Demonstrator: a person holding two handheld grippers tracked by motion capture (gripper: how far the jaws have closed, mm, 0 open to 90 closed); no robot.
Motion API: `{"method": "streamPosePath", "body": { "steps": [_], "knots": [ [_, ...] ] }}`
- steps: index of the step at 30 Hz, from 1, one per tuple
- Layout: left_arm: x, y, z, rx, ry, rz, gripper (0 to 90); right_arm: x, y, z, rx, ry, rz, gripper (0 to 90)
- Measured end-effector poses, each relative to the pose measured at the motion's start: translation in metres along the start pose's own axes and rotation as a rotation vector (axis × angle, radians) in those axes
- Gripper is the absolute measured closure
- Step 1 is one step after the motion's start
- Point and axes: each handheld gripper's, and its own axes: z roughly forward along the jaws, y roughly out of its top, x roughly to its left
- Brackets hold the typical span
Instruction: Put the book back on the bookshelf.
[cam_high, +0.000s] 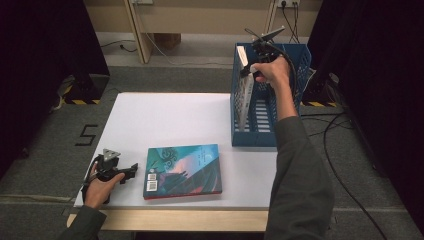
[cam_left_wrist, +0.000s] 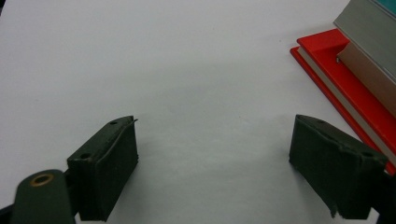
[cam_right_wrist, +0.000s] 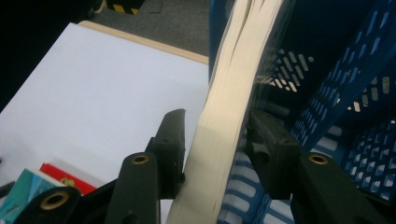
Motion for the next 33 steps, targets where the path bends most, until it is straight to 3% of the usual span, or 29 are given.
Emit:
{"method": "streamPosePath", "body": {
  "steps": [8,14,22,30,33],
  "knots": [
    [0.000,0.000,0.000,0.002,0.004,0.002,14.1,0.005,-0.018,-0.009,0.023,0.063,-0.040,57.3],
    [0.000,0.000,0.000,0.002,0.005,0.001,14.0,0.015,-0.019,-0.005,0.013,0.072,-0.043,58.3],
    [0.000,0.000,0.000,0.001,0.003,0.001,13.9,0.031,-0.012,0.004,0.008,0.026,-0.055,56.8],
    [0.000,0.000,0.000,0.001,0.003,0.001,13.9,0.030,-0.010,0.006,-0.008,0.037,-0.023,56.6],
    [0.000,0.000,0.000,0.001,0.003,0.000,13.9,0.030,-0.011,0.005,-0.014,0.031,-0.035,54.1]
  ]
}}
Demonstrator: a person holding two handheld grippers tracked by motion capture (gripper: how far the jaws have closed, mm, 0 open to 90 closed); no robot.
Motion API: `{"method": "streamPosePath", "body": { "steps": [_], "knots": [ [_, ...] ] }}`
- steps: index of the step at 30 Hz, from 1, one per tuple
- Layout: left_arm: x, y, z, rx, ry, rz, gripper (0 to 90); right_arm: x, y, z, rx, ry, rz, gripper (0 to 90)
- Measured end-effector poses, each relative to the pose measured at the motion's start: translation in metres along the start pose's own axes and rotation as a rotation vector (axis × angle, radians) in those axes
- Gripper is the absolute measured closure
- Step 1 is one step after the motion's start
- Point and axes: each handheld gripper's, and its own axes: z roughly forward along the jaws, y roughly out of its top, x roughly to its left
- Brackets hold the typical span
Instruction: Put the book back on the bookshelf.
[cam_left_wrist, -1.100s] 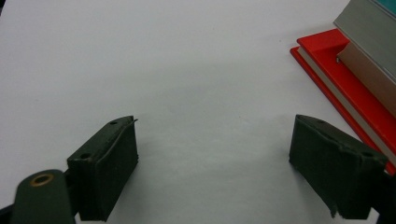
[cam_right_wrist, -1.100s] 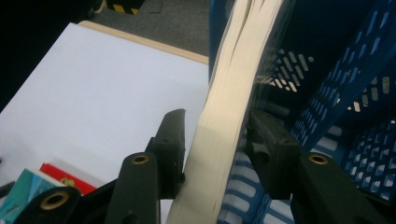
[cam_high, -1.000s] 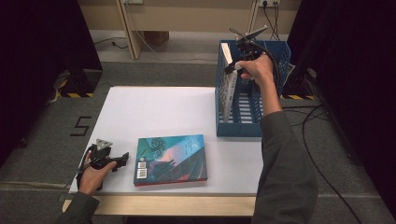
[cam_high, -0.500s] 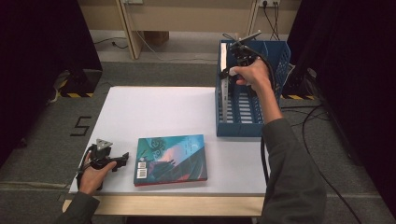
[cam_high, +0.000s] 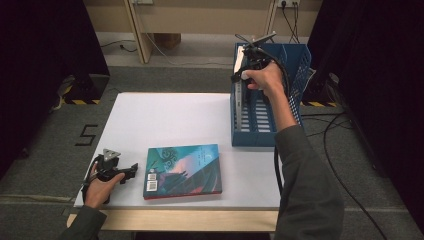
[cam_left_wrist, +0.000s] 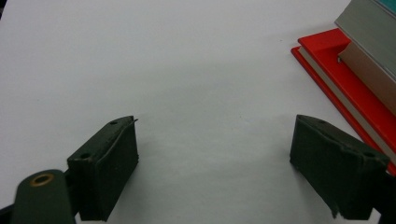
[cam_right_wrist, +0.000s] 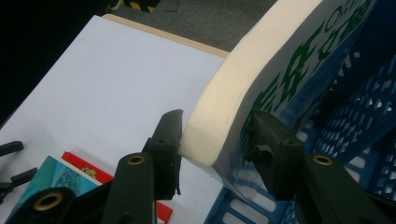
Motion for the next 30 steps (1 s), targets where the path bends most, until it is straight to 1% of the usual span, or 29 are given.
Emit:
{"method": "streamPosePath", "body": {
  "steps": [3,7,9,15,21,25,30],
  "knots": [
    [0.000,0.000,0.000,0.000,0.000,0.000,13.9,-0.002,-0.001,-0.005,-0.022,0.015,0.006,50.4],
    [0.000,0.000,0.000,0.000,0.000,0.000,13.9,-0.002,-0.003,-0.009,-0.023,0.021,0.006,43.1],
    [0.000,0.000,0.000,0.000,0.000,0.000,13.9,-0.002,-0.006,-0.010,-0.026,0.020,0.002,42.8],
    [0.000,0.000,0.000,0.000,0.000,0.000,13.9,-0.010,-0.011,-0.014,-0.045,0.026,0.018,38.5],
    [0.000,0.000,0.000,0.000,0.000,0.000,13.9,-0.008,-0.013,-0.025,-0.082,0.053,0.008,38.2],
    [0.000,0.000,0.000,0.000,0.000,0.000,13.9,-0.007,-0.016,-0.033,-0.088,0.050,-0.015,37.6],
    [0.000,0.000,0.000,-0.001,0.000,-0.001,13.9,-0.007,-0.021,-0.037,-0.093,0.042,-0.022,37.2]
  ]
}}
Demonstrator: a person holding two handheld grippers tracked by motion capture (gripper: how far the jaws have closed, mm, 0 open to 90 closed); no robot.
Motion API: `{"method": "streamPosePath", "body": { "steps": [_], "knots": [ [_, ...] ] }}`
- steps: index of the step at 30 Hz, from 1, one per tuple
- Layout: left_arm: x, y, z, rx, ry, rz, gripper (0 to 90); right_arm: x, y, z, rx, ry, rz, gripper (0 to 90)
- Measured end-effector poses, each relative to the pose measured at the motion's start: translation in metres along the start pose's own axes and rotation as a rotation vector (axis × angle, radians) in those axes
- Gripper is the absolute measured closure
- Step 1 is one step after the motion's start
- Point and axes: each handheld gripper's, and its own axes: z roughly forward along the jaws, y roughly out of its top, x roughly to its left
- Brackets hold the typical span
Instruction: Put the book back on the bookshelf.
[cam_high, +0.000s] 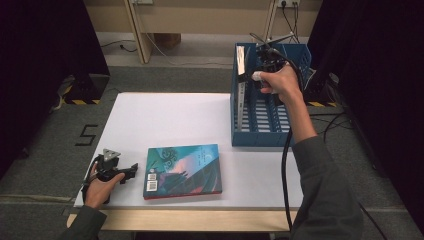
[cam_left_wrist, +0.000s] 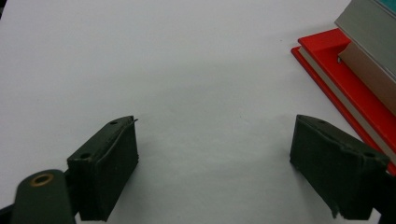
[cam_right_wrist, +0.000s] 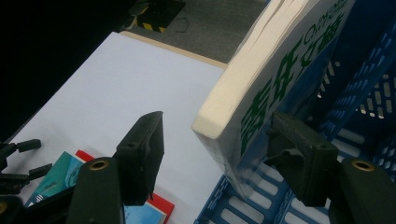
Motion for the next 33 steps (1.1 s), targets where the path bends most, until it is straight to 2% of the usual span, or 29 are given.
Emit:
{"method": "streamPosePath", "body": {
  "steps": [4,10,15,19,24,33],
  "knots": [
    [0.000,0.000,0.000,-0.003,0.000,-0.001,13.9,0.002,-0.005,-0.004,-0.002,0.003,-0.020,36.5],
    [0.000,0.000,0.000,-0.004,0.000,-0.001,13.9,0.007,-0.016,-0.015,-0.041,-0.028,-0.063,36.4],
    [0.000,0.000,0.000,-0.004,-0.001,-0.001,13.9,0.010,-0.031,-0.022,-0.065,-0.011,-0.074,35.9],
    [0.000,0.000,0.000,-0.003,-0.002,-0.001,13.9,0.012,-0.047,-0.022,-0.073,0.002,-0.078,35.0],
    [0.000,0.000,0.000,-0.001,-0.002,0.001,13.8,0.016,-0.070,-0.023,-0.083,0.026,-0.105,34.1],
    [0.000,0.000,0.000,-0.003,-0.003,0.000,13.8,0.014,-0.113,-0.016,-0.088,0.084,-0.100,32.6]
  ]
}}
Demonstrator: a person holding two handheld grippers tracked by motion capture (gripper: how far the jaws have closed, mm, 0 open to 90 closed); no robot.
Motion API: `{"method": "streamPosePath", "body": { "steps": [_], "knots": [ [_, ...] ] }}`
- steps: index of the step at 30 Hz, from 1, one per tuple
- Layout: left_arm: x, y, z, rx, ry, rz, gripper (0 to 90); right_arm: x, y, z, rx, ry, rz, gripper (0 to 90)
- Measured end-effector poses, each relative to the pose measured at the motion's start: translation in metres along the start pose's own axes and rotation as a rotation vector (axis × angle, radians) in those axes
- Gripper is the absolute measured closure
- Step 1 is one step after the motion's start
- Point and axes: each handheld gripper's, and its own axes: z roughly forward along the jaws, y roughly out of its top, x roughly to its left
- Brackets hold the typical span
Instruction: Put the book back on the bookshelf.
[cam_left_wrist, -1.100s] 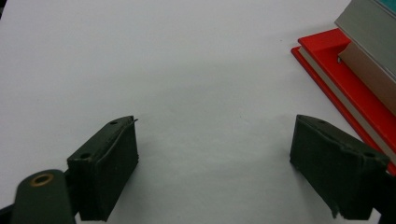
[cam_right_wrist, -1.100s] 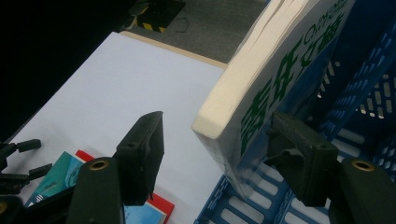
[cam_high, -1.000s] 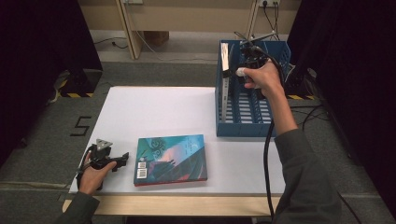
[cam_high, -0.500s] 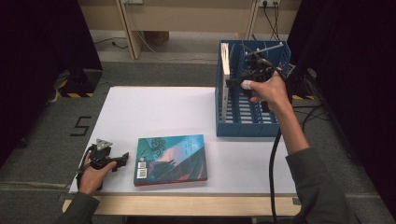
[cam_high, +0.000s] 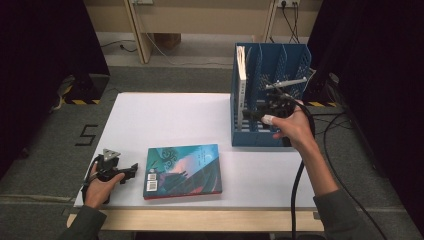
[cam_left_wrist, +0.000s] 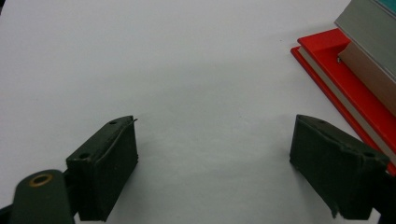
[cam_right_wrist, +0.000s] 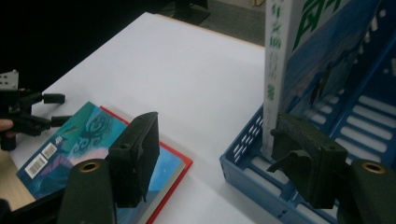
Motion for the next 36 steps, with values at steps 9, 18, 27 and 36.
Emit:
{"method": "streamPosePath", "body": {
  "steps": [9,18,27,36],
  "knots": [
    [0.000,0.000,0.000,0.000,-0.001,0.000,13.7,0.001,-0.039,0.007,-0.034,0.033,0.012,30.6],
    [0.000,0.000,0.000,0.004,-0.002,0.000,13.8,0.005,-0.077,0.020,-0.063,0.043,0.025,30.2],
    [0.000,0.000,0.000,0.004,-0.003,0.000,13.8,0.010,-0.099,0.033,-0.017,0.020,0.007,30.2],
    [0.001,0.000,0.000,0.005,-0.004,0.001,13.8,0.010,-0.113,0.045,0.019,0.032,0.029,30.2]
  ]
}}
